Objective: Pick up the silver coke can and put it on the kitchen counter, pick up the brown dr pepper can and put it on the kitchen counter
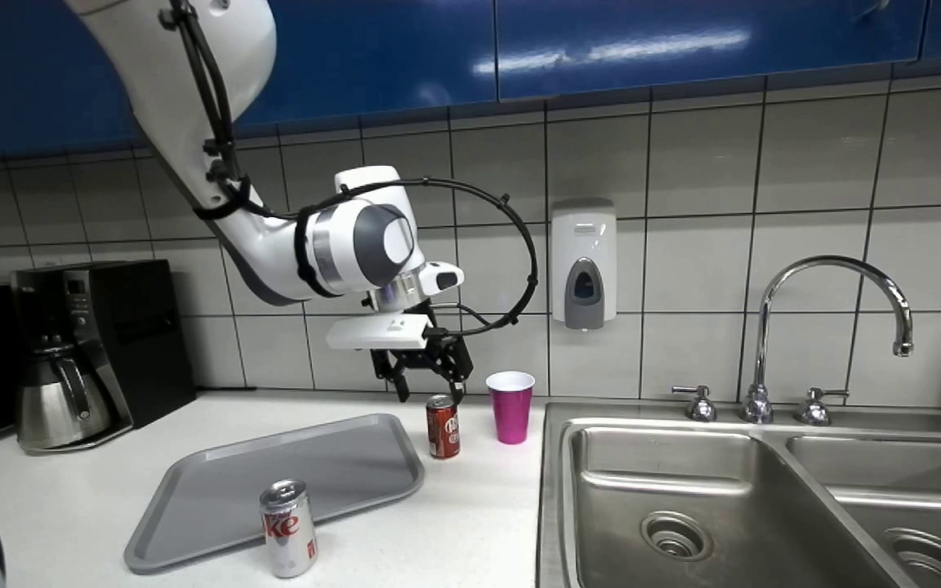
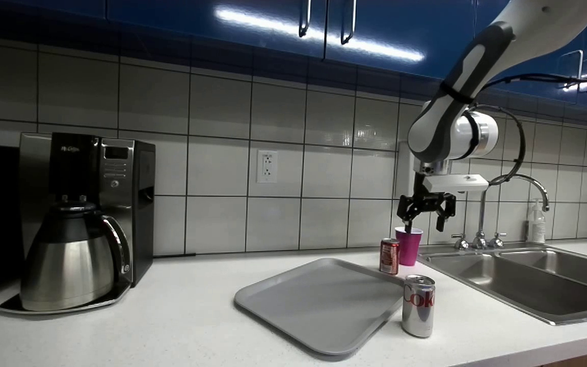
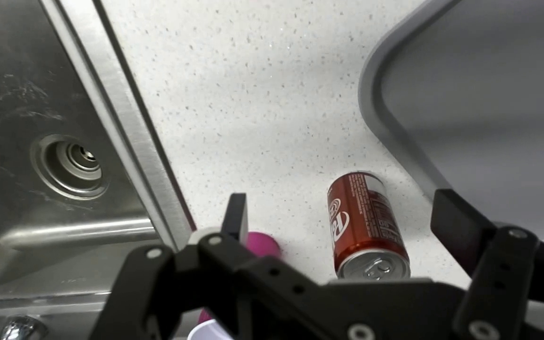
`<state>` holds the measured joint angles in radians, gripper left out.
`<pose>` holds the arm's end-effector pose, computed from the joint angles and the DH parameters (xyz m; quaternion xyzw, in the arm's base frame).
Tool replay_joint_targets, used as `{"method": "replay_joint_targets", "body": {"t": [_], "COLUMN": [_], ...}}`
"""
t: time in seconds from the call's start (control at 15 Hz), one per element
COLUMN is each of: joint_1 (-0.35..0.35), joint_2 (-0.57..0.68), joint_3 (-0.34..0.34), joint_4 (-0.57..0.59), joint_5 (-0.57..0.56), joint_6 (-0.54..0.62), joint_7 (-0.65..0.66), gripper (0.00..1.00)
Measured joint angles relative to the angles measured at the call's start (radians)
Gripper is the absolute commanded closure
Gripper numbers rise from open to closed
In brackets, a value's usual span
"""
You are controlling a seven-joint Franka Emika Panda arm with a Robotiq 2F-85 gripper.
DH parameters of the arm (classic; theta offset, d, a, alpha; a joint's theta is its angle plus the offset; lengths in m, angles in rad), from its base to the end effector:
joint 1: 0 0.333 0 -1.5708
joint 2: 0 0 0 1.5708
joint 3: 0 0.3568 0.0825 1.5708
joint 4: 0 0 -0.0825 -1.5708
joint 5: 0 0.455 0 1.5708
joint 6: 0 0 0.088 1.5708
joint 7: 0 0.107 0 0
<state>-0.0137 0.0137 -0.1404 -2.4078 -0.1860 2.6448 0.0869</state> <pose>0.5527 -0.0809 0.3159 0.9914 -0.0432 0.1091 0.0577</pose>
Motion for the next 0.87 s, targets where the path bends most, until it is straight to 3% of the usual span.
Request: {"method": "replay_joint_targets", "body": {"t": [0.53, 0.87], "joint_1": [-0.021, -0.024], "joint_2": [-0.226, -0.264], "joint_3": [0.011, 0.013], "joint_4": [-0.192, -0.225], "joint_5": [-0.015, -0.015], "joint_6": [-0.003, -0.003], "joint_7": [0.0, 0.0], "gripper": [0.0, 0.0]}}
